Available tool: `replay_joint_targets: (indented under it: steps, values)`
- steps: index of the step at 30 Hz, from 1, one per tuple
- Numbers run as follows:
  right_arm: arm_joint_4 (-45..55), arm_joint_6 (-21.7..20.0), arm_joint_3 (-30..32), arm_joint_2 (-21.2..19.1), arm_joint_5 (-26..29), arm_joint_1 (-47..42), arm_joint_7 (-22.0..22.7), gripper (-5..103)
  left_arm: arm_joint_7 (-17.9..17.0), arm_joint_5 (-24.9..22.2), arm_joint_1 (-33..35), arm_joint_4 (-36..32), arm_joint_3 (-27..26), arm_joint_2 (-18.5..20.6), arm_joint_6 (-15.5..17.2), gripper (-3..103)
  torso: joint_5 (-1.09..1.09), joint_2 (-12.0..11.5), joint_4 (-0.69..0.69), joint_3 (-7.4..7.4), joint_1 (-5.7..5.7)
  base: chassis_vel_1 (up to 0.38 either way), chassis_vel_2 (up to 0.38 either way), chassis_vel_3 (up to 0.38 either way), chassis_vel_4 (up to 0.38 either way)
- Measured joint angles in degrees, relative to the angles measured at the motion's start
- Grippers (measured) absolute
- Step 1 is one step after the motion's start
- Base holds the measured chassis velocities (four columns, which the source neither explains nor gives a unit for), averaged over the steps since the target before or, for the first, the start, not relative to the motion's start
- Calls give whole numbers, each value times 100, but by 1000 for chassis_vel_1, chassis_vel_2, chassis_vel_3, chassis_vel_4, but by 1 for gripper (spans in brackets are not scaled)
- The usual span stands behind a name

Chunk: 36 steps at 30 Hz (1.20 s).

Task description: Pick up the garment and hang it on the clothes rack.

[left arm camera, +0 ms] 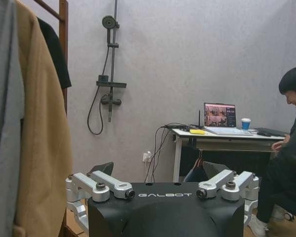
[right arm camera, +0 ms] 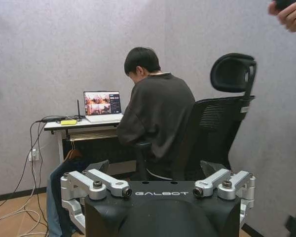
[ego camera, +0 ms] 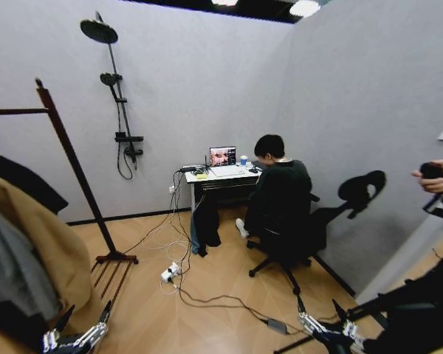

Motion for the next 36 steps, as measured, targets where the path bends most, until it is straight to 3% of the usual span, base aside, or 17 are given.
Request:
replay_joint_targets:
  steps: [1, 5, 6, 7, 10, 13, 18, 22, 36]
  values:
    - [1, 1, 1, 0, 0, -1, 0, 100, 1, 0, 0, 0, 1, 0, 0, 100, -8, 0, 0, 0, 0, 351, -364, -332, 355]
    - [0, 0, 0, 0, 0, 0, 0, 100, 2, 0, 0, -1, 0, 0, 0, 100, 7, 0, 0, 0, 0, 363, -372, -366, 359]
    - [1, 1, 0, 0, 0, -1, 0, 100, 5, 0, 0, 0, 1, 0, 0, 100, -8, 1, 1, 0, -1, 349, -371, -373, 358]
    - [1, 1, 0, 0, 0, -1, 0, 100, 5, 0, 0, 0, 1, 0, 0, 100, -8, 1, 1, 0, -1, 349, -371, -373, 358]
    - [0, 0, 1, 0, 0, -1, 0, 100, 7, 0, 1, 0, 1, 0, 0, 100, 4, 0, 0, 0, -2, 352, -329, -355, 315]
    - [2, 1, 0, 0, 0, -1, -1, 100, -1, 0, 1, 0, 0, 0, 0, 100, -11, 3, 6, -1, -4, 246, -183, -267, 271]
    - [1, 0, 0, 0, 0, -2, 0, 100, 4, 0, 1, 0, 1, 0, 0, 100, 1, 3, -5, 0, -5, 97, -70, -168, 126]
    - [1, 1, 0, -1, 0, -1, 0, 100, 5, 0, 0, 0, 1, 0, 0, 100, 0, -2, 2, 3, 4, -21, 21, 50, -5]
    - [1, 1, -1, -1, 0, 0, 0, 100, 2, 0, 0, 0, 0, 0, 0, 100, -1, 0, 3, 0, 0, 35, 56, 73, 30]
